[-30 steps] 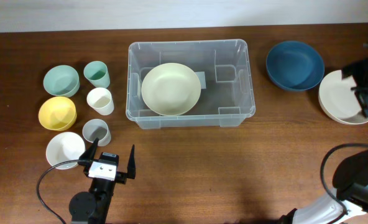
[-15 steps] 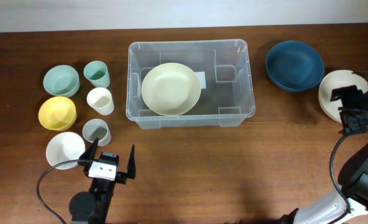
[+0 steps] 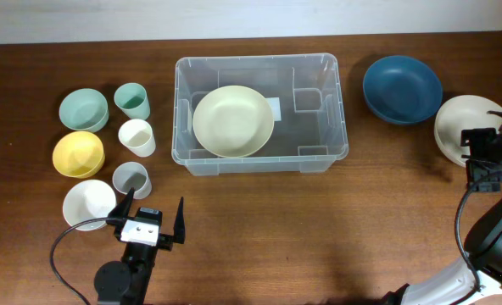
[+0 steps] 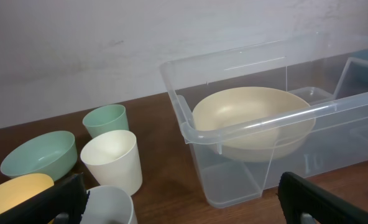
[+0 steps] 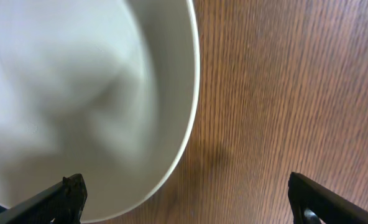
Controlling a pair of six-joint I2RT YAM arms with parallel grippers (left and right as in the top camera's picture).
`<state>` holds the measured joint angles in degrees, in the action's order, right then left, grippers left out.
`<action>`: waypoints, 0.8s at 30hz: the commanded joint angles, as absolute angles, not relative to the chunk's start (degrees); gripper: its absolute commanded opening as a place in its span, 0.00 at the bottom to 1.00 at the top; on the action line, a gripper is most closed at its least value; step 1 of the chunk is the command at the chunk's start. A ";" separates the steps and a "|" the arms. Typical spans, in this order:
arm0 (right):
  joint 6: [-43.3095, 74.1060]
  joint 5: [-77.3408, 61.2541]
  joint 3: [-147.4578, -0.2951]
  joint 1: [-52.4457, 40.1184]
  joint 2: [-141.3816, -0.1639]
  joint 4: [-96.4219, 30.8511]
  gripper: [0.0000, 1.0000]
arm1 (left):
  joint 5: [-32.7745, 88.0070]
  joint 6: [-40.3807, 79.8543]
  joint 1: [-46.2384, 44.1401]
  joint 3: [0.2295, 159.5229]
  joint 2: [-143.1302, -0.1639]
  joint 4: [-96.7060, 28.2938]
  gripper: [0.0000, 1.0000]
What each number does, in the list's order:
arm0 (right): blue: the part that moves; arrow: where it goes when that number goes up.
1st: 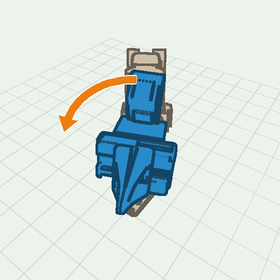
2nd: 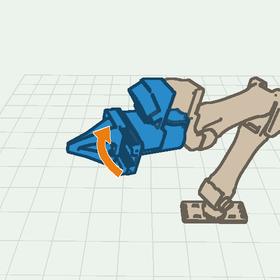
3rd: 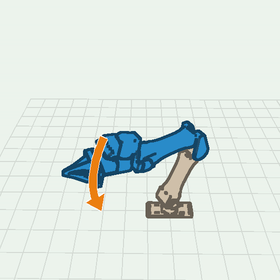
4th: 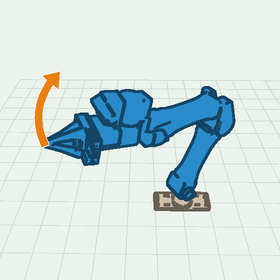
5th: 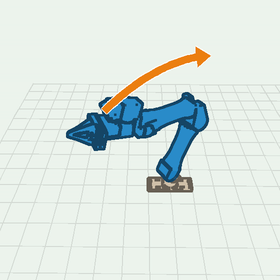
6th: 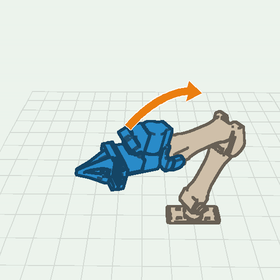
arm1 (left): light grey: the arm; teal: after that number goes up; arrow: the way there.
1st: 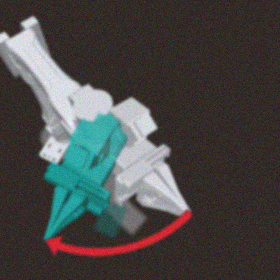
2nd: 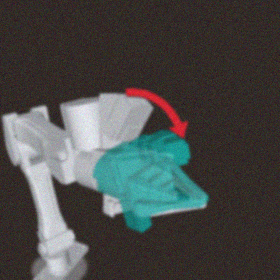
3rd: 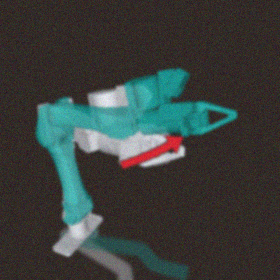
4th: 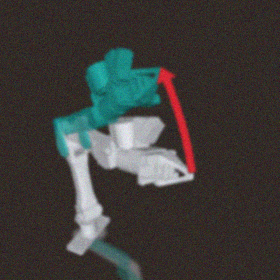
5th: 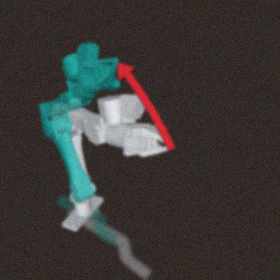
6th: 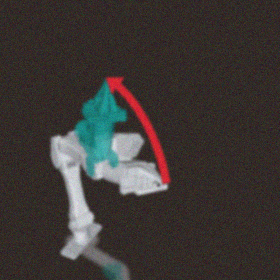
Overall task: Pack container
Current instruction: 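Move the right gripper to the back cream bowl and grip its rim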
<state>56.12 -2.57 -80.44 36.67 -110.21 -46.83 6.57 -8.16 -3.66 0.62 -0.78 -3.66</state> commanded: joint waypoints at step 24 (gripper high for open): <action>51.24 -0.16 -80.03 36.88 -113.91 -39.53 0.99 | 6.15 -9.13 -3.31 0.49 -0.30 -3.99 1.00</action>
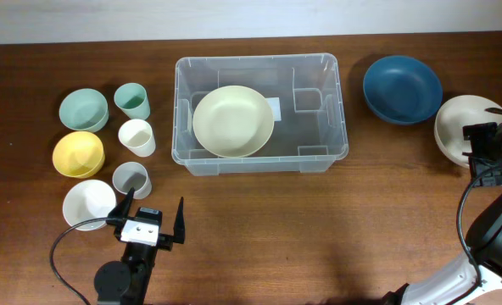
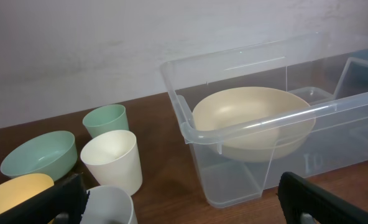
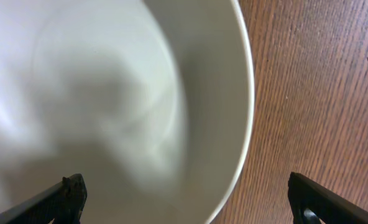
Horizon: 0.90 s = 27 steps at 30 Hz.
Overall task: Pack container
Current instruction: 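Move the right gripper to the back cream bowl and grip its rim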
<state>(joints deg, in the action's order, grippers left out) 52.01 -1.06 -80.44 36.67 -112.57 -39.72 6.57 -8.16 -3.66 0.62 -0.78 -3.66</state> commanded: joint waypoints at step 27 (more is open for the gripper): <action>50.81 -0.51 -80.03 36.88 -115.90 -38.28 0.80 | 6.15 -9.13 -3.31 0.49 -0.30 -3.99 1.00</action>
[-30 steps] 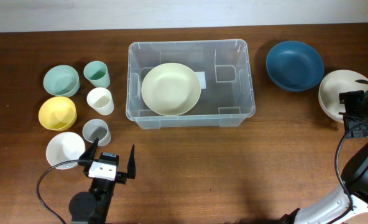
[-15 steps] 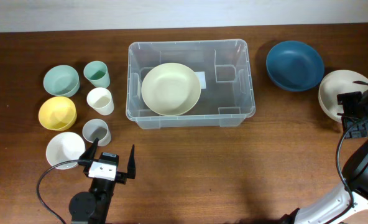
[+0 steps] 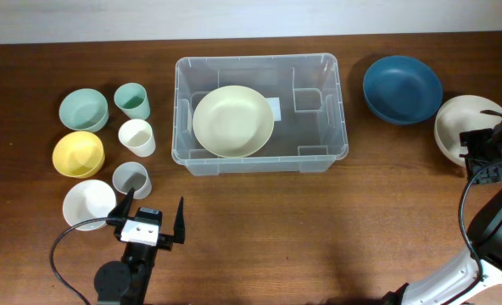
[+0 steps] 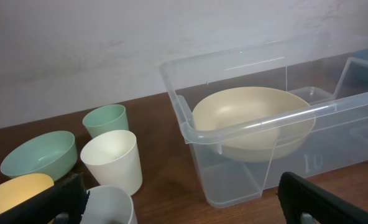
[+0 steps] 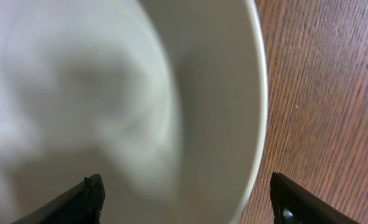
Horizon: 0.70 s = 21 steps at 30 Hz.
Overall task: Pack container
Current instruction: 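Move the right gripper to the back cream bowl and grip its rim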
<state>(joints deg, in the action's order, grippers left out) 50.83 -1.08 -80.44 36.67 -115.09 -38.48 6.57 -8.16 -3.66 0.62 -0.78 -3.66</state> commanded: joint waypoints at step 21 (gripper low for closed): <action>51.51 2.00 -80.03 36.88 -116.88 -37.85 0.67 | 6.17 -9.13 -3.31 0.49 -0.30 -3.99 1.00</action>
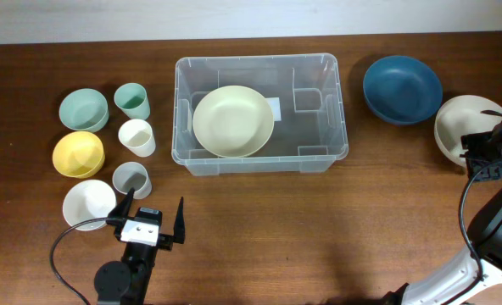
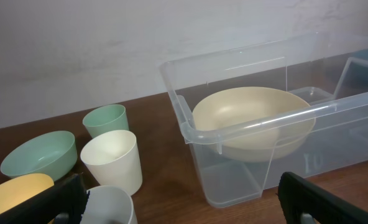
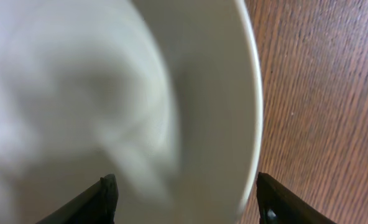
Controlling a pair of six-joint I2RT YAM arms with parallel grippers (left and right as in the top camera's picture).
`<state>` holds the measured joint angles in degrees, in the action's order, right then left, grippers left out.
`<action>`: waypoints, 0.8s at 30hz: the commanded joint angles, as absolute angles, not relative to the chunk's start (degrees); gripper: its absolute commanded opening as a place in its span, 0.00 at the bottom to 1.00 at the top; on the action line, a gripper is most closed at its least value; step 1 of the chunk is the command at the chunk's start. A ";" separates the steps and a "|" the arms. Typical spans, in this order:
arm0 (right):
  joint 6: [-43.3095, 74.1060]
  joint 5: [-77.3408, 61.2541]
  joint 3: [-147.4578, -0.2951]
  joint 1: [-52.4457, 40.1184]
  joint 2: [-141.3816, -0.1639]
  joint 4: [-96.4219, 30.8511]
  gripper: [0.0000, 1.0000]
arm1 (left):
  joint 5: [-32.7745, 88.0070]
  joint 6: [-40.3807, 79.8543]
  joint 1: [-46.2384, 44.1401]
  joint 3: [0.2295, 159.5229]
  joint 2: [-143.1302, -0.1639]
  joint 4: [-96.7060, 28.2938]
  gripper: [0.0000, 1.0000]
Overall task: Pack container
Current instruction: 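Move the right gripper to the back cream bowl and grip its rim, then lift the cream bowl with the right gripper over the bin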
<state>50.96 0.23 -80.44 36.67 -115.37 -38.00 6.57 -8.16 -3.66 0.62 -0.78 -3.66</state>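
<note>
A clear plastic container (image 1: 259, 59) stands at the table's middle back with a cream bowl (image 1: 232, 121) inside it. At the far right sits an off-white bowl (image 1: 461, 123), which fills the right wrist view (image 3: 78, 93). My right gripper (image 1: 482, 158) is open low over its near-right rim (image 3: 253, 112); one finger (image 3: 103, 200) is over the inside, the other (image 3: 276, 199) over the wood. A dark blue bowl (image 1: 402, 89) lies to its left. My left gripper (image 1: 150, 219) rests open at the front left, holding nothing (image 2: 181, 208).
Left of the container stand a green cup (image 1: 132, 100), a white cup (image 1: 136, 137) and a grey cup (image 1: 131, 180). Beside them are a green bowl (image 1: 83, 109), a yellow bowl (image 1: 78, 153) and a white bowl (image 1: 88, 203). The right table edge is close to the right arm.
The right gripper's fingers stand a little closer together around the off-white bowl's rim, and the bowl looks slightly nearer. The left arm and all the dishes are unchanged.
The right gripper was first open beside the off-white bowl's edge, mostly over wood. It then stood further over the bowl, and then lower, astride the rim. Now its jaws have narrowed a little there. The left arm stayed still.
</note>
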 commanded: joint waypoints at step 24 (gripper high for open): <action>51.44 0.10 -80.05 41.01 -118.76 -37.21 0.12 | 6.15 -9.13 -3.31 0.49 -0.30 -3.99 1.00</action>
<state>51.72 0.34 -80.44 40.47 -118.06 -37.17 6.57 -8.16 -3.66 0.62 -0.78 -3.66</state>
